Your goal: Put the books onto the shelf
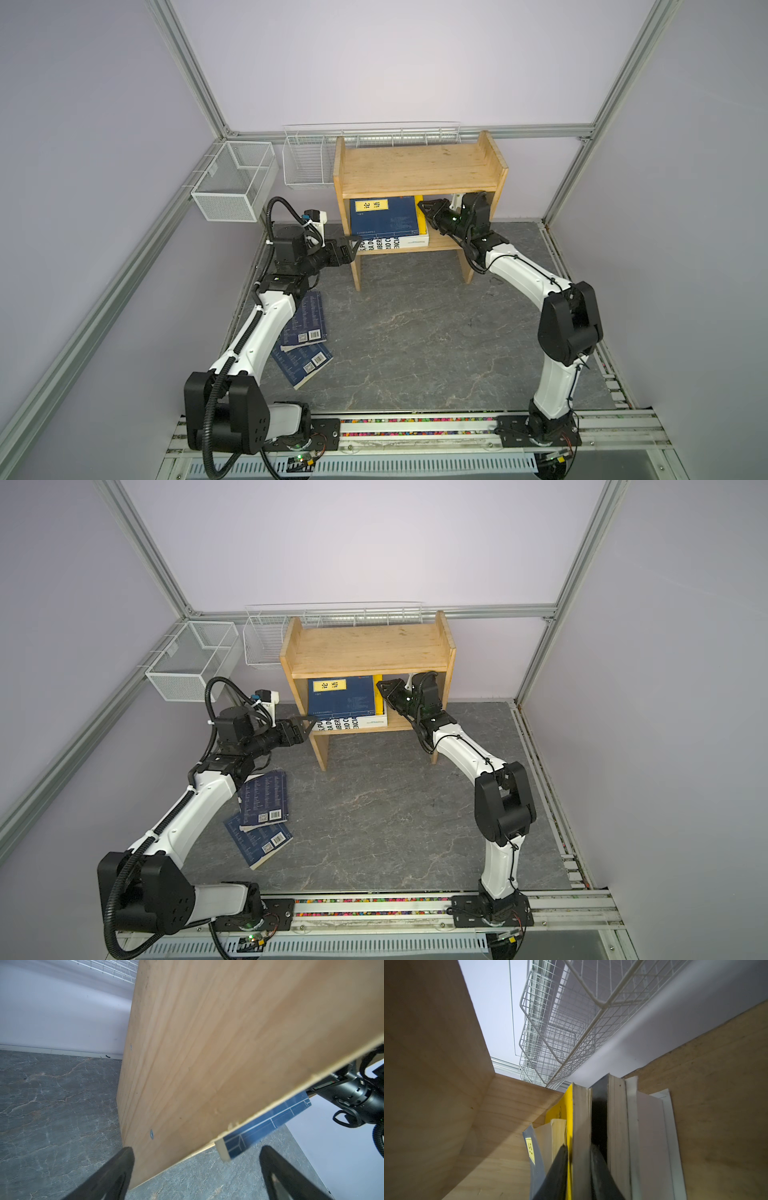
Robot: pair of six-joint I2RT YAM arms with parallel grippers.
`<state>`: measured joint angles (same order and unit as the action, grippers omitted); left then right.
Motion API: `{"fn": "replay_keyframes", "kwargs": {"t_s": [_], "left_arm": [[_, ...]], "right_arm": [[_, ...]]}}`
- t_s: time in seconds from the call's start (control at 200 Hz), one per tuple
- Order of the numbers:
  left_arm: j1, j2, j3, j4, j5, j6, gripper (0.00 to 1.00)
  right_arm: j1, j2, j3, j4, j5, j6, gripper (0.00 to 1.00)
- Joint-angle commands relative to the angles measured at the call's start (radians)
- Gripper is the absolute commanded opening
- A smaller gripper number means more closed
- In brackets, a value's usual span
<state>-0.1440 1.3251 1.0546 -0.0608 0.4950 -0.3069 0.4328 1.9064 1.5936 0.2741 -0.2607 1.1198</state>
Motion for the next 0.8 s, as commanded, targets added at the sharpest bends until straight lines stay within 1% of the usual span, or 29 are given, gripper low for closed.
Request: {"fn": "replay_keyframes", "kwargs": {"t_s": [0.0,0.22,0.41,0.8], "left_arm": [[0.006,-0.027,-0.019,-0.021,0.013,0.032,0.95],[0.004,-0.021,-0.014,-0.041,0.027,0.036,0.92],[0.004,-0.006,-0.001,-0.015,-0.006,0.01,0.9],[0.004,0.013,0.005,0.03,-0.061,-0.026,0.79]], "right_arm": [[0.002,0.019,0.049,0.037,0.003,0.014,0.22],[0.006,0.023,0.054,0.036,0.008,0.014,0.21],[0.008,0.025,0.055,0.033,0.006,0.012,0.21],[0.009,0.023,0.06,0.033,-0.003,0.01,0.21]]}}
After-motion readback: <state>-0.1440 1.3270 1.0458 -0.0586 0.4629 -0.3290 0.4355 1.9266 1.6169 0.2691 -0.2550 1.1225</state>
